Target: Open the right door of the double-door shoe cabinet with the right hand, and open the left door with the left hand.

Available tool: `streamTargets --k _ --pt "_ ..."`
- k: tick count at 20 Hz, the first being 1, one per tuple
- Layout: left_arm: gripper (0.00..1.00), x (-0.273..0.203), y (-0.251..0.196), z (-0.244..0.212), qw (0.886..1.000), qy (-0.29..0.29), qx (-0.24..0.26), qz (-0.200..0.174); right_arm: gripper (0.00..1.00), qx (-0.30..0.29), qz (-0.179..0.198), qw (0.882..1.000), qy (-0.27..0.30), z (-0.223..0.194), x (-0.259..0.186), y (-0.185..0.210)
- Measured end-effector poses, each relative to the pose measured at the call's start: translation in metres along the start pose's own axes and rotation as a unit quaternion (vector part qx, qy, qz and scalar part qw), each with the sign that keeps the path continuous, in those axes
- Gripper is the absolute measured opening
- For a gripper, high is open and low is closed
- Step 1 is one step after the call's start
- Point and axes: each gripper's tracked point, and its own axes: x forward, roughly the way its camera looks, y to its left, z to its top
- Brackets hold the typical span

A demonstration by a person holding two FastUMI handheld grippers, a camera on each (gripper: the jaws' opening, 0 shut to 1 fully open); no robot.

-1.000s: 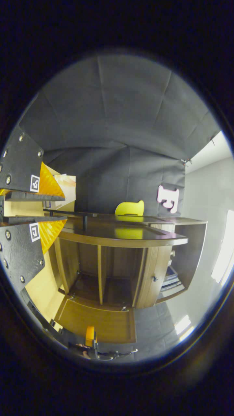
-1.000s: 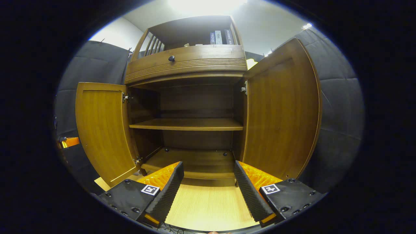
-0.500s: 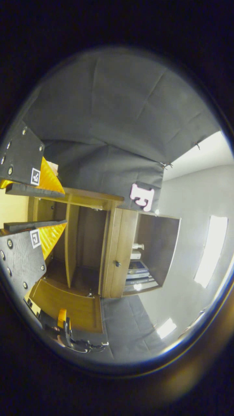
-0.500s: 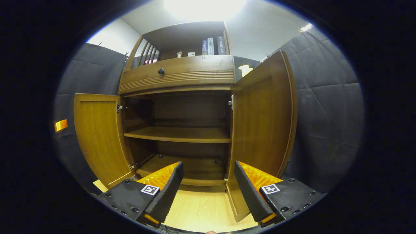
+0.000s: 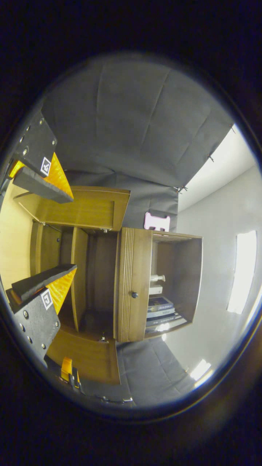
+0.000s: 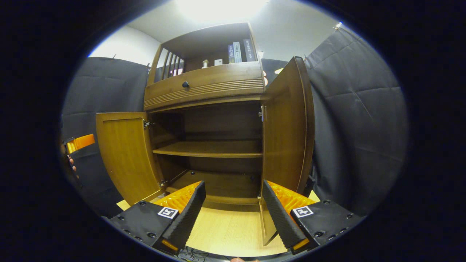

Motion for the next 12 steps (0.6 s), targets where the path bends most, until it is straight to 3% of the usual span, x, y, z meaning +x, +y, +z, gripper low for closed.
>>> streamTargets --k 1,7,9,10,11,12 --pt "0.95 -0.004 -0.008 -0.004 1.000 0.006 0.010 0.009 0.94 -0.003 0.011 1.000 -0.001 -0.001 -0.002 0.000" --pt "0.95 -0.028 -0.056 -0.028 0.997 0.045 0.069 0.004 0.93 -0.023 0.063 0.998 0.001 -0.011 -0.016 -0.001" --pt "0.96 -0.035 -0.063 -0.033 0.998 0.048 0.050 0.002 0.92 -0.022 0.066 0.998 0.005 -0.014 -0.019 -0.002" --pt "0.96 -0.038 -0.063 -0.036 0.998 0.051 0.037 0.004 0.98 -0.022 0.066 0.998 0.008 -0.015 -0.019 -0.003" --pt "0.96 -0.040 -0.060 -0.038 0.998 0.051 0.028 0.010 0.93 -0.021 0.065 0.998 0.009 -0.018 -0.020 -0.004" --pt "0.96 -0.043 -0.054 -0.039 0.998 0.052 0.021 0.017 0.98 -0.019 0.061 0.998 0.010 -0.019 -0.020 -0.006"
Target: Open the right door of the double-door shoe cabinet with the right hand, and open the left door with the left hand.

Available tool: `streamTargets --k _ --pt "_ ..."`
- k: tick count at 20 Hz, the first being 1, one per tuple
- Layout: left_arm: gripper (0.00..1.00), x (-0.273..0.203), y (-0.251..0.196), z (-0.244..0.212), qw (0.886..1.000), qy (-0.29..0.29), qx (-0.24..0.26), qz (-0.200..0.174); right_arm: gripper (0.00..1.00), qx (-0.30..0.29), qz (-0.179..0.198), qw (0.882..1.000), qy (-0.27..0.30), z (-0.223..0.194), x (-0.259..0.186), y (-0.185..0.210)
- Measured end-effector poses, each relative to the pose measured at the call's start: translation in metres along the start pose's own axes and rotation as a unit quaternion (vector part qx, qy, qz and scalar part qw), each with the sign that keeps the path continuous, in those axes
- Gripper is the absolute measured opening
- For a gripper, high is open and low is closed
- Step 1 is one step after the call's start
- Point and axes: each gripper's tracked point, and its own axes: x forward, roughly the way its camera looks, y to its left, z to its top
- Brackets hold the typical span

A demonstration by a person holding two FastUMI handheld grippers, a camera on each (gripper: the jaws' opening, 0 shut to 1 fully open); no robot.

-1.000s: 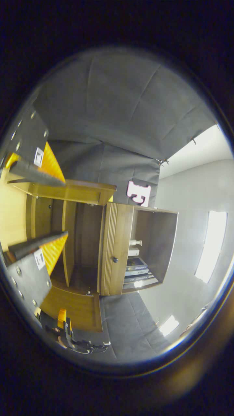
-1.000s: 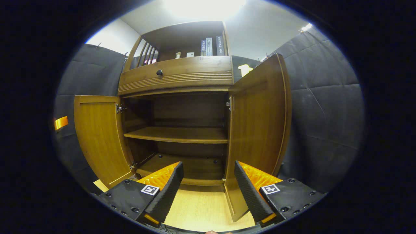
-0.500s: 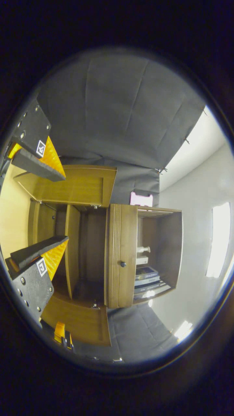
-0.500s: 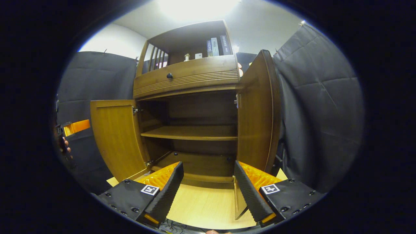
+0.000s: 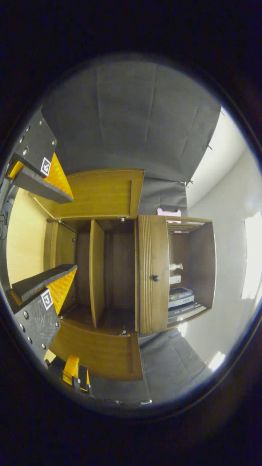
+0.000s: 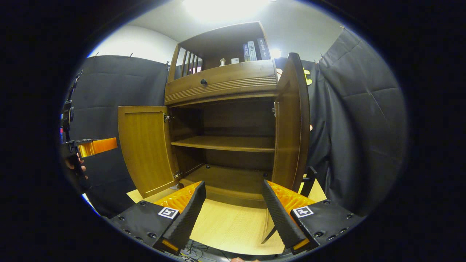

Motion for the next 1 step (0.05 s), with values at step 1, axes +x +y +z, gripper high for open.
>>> streamTargets --k 1 --pt "0.96 -0.0020 0.0061 -0.0029 1.000 0.001 -0.004 0.008 0.98 0.003 -0.004 1.000 0.000 -0.0012 -0.0003 -0.0007"
